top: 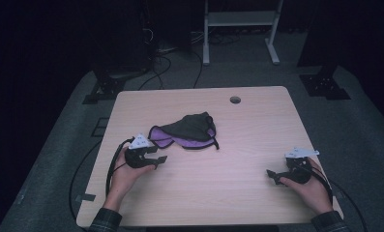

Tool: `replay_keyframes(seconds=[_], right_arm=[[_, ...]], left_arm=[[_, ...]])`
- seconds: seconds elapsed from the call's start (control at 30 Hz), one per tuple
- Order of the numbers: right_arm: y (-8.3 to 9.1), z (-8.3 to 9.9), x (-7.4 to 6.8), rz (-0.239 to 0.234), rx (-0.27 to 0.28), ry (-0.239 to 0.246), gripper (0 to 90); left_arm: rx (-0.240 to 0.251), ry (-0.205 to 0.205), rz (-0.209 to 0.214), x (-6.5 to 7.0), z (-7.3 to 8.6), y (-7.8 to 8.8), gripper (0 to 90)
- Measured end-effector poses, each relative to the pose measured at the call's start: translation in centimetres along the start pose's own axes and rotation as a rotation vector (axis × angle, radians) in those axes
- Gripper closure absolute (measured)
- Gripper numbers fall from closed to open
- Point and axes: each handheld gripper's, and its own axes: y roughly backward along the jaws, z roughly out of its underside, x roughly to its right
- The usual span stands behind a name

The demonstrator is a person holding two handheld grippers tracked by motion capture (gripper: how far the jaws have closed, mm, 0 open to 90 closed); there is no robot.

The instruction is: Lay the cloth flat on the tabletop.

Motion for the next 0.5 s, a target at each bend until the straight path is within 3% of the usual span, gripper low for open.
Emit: replay_keyframes(seconds=[0.23, 0.5], right_arm=[[0.0, 0.0, 0.0, 0.001, -0.001, -0.001, 1.5], [0.0, 0.0, 0.0, 0.000, -0.001, 0.000, 1.5]], left_arm=[[-0.009, -0.055, -0.011, -0.3, -2.3, -1.8, 41.1], [0.004, -0.068, -0.035, -1.3, -4.5, -3.7, 38.9]])
